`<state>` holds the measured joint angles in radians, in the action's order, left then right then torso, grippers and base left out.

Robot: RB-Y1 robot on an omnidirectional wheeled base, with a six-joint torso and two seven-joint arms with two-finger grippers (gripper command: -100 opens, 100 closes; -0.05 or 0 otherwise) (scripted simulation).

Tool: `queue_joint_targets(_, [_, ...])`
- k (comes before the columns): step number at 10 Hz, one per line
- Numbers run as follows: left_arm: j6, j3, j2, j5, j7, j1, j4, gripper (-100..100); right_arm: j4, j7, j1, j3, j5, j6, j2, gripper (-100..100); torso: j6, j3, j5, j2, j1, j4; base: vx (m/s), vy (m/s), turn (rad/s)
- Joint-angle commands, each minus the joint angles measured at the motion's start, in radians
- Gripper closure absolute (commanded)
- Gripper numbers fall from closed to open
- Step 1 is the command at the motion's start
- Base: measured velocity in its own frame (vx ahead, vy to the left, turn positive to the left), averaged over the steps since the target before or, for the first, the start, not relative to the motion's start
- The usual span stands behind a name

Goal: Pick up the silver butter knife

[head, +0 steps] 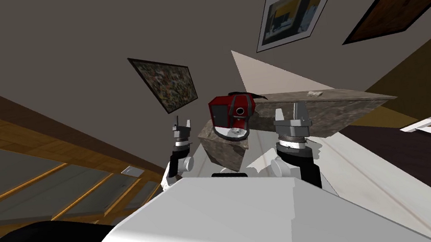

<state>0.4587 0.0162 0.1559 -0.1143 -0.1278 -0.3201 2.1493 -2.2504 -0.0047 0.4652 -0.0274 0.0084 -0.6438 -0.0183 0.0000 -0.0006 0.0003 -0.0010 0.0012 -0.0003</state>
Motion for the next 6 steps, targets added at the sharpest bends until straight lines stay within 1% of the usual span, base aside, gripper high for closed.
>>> queue_joint_targets(1, [-0.031,-0.002,0.006,0.002,-0.016,0.027,-0.02,-100,0.0,0.0,0.0,0.0,0.0,0.0,0.0,0,0.0,0.0,0.0,0.0,0.0,0.0,0.007,0.01,0.0])
queue_joint_targets(2, [-0.067,-0.008,0.023,0.002,-0.051,0.063,-0.057,-100,0.0,0.0,0.0,0.0,0.0,0.0,0.0,0,0.0,0.0,0.0,0.0,0.0,0.0,0.008,0.014,0.001])
queue_joint_targets(3, [-0.072,-0.008,0.023,0.002,-0.051,0.063,-0.057,-100,0.0,0.0,0.0,0.0,0.0,0.0,0.0,0,0.0,0.0,0.0,0.0,0.0,0.0,0.008,0.012,-0.003])
queue_joint_targets(4, [-0.116,-0.014,0.038,0.003,-0.088,0.101,-0.095,-100,0.0,0.0,0.0,0.0,0.0,0.0,0.0,0,0.0,0.0,0.0,0.0,0.0,0.0,0.008,0.014,0.003])
queue_joint_targets(5, [-0.147,-0.02,0.05,0.004,-0.116,0.137,-0.123,-100,0.0,0.0,0.0,0.0,0.0,0.0,0.0,0,0.0,0.0,0.0,0.0,0.0,0.0,0.014,0.023,-0.002])
queue_joint_targets(6, [-0.163,-0.02,0.05,0.004,-0.128,0.142,-0.138,-100,0.0,0.0,0.0,0.0,0.0,0.0,0.0,0,0.0,0.0,0.0,0.0,0.0,0.0,0.013,0.02,-0.002])
